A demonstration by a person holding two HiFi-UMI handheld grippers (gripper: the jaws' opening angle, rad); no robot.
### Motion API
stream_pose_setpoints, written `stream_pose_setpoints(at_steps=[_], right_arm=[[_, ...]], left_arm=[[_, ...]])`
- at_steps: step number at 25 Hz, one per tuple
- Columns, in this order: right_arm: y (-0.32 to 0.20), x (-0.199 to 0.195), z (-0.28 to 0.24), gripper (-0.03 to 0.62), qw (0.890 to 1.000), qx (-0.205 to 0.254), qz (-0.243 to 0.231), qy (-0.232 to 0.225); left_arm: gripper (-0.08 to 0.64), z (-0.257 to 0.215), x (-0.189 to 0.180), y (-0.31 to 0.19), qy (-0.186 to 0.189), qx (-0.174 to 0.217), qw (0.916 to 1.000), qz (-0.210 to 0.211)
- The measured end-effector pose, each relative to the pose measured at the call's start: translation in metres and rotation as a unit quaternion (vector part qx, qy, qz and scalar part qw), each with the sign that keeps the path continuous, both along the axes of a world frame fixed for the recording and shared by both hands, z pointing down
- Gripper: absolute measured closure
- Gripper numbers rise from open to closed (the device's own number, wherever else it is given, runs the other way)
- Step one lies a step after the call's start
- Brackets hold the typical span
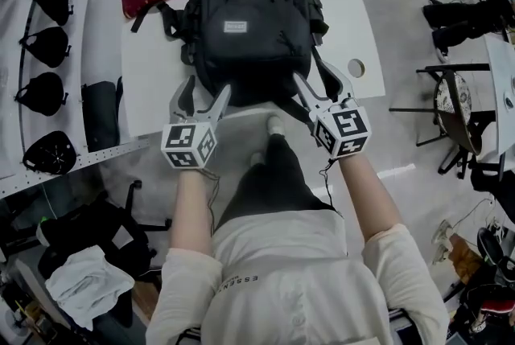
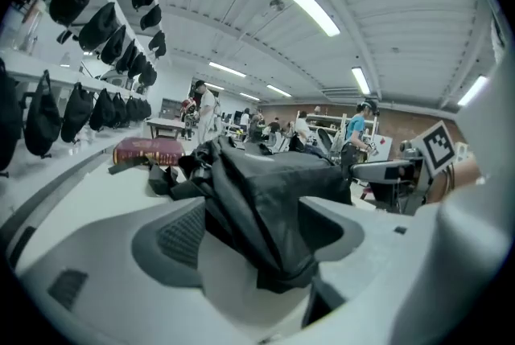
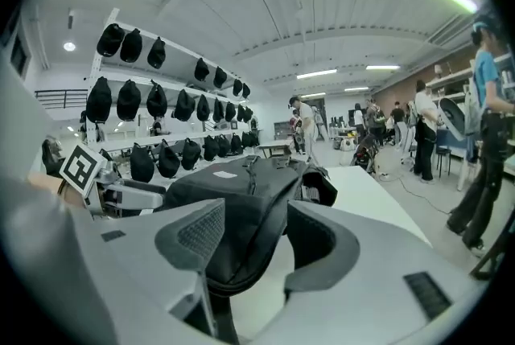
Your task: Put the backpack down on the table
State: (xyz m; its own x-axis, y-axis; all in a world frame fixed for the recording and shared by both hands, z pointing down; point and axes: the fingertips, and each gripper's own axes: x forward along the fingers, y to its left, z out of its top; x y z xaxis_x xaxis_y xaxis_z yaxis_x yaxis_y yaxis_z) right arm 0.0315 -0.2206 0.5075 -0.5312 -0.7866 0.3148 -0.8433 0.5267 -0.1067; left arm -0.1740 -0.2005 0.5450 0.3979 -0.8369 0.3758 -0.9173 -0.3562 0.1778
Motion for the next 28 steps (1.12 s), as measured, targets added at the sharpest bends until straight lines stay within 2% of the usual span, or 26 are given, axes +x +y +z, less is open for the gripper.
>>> stream_pose_setpoints(at_steps=[4, 7, 9, 10, 12, 13, 16, 19, 28], right_arm=[[0.014, -0.007, -0.023, 0.358, 1.0, 0.021, -0.013, 0.001], [0.03, -0.016, -0.045, 0.36, 0.999, 0.036, -0.032, -0.021], [0.04, -0.022, -0.061, 0.37, 0.997, 0.047, -0.044, -0.037], [0.044, -0.023, -0.068, 0.392, 0.997, 0.053, -0.047, -0.04], [0.051, -0.025, -0.082, 0.494, 0.996, 0.066, -0.048, -0.04], [0.054, -0.026, -0.088, 0.524, 0.995, 0.071, -0.049, -0.04], [0.06, -0.031, -0.106, 0.567, 0.994, 0.087, -0.052, -0.041], [0.066, -0.035, -0.122, 0.577, 0.992, 0.105, -0.058, -0.039], [0.074, -0.043, -0.158, 0.577, 0.988, 0.14, -0.061, -0.026]], left_arm=[[0.216, -0.035, 0.005, 0.013, -0.023, 0.027, 0.9992, 0.017], [0.221, -0.064, 0.014, 0.027, -0.006, 0.045, 0.9983, 0.037], [0.25, -0.081, 0.022, 0.037, 0.003, 0.053, 0.997, 0.056], [0.271, -0.09, 0.025, 0.042, 0.003, 0.058, 0.9962, 0.064], [0.346, -0.107, 0.03, 0.052, -0.007, 0.079, 0.9943, 0.071], [0.387, -0.117, 0.031, 0.056, -0.016, 0.093, 0.9929, 0.072], [0.484, -0.141, 0.031, 0.064, -0.032, 0.125, 0.9891, 0.072], [0.557, -0.157, 0.031, 0.07, -0.029, 0.135, 0.9876, 0.075], [0.557, -0.193, 0.037, 0.083, -0.049, 0.155, 0.9804, 0.111]])
